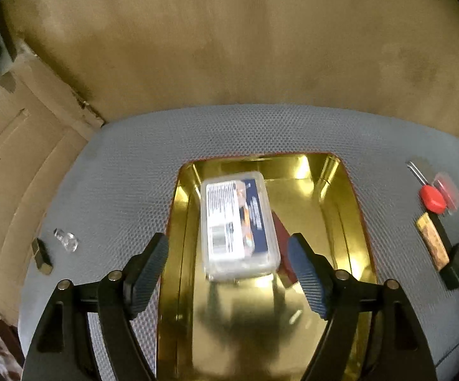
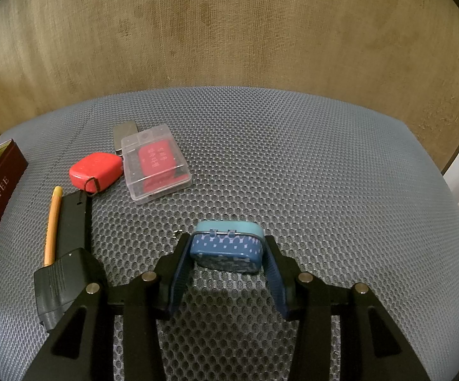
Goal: Organize rigid objects
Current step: 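Lower the clear plastic box into the gold tin and open the left gripper, then carry the blue patterned tin into the gold tin and open the right gripper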
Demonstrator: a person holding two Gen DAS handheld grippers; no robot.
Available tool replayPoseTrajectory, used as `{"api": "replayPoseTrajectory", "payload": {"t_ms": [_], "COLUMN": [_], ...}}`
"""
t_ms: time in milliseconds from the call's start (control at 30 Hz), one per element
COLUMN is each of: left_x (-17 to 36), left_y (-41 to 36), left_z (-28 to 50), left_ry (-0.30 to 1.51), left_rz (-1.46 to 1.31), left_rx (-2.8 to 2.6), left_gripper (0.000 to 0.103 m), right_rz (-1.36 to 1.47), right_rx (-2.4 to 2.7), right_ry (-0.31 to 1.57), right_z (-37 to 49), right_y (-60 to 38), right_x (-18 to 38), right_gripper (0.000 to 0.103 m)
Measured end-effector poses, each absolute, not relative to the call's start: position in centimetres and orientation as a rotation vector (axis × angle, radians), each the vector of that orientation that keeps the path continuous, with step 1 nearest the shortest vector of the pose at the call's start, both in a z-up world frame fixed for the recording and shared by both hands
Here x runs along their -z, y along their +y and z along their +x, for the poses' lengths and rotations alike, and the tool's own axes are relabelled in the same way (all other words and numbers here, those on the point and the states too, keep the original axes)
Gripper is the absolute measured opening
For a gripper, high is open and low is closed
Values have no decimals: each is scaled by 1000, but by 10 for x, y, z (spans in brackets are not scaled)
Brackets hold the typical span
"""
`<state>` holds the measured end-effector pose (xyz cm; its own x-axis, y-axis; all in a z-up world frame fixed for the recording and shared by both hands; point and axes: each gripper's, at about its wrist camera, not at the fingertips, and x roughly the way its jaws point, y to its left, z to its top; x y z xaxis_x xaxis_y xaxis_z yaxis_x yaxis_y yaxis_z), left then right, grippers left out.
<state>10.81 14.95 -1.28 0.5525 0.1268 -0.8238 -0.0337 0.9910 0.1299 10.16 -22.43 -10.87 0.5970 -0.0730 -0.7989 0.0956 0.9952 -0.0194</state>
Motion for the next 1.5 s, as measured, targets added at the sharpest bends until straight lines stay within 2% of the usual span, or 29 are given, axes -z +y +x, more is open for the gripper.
{"api": "replayPoseTrajectory", "payload": {"t_ms": [100,633,833,1500], "left_x": [11,29,27,29], "left_y": [152,144,153,162], "left_z": [96,76,76,79], "left_ry": [965,906,909,944], "left_rz": [98,246,190,134], "left_rx": [-96,-88,-66,-94], "left_gripper": [79,81,83,83], "right_rz": [20,-28,-12,-48], "right_rx": [101,135,187,74], "right_ry": [925,942,961,823], "right_z": [101,98,100,82], "right_y": [-224,-206,-202,-151], "right_x": [109,102,97,27], "right_gripper": [44,44,44,44]}}
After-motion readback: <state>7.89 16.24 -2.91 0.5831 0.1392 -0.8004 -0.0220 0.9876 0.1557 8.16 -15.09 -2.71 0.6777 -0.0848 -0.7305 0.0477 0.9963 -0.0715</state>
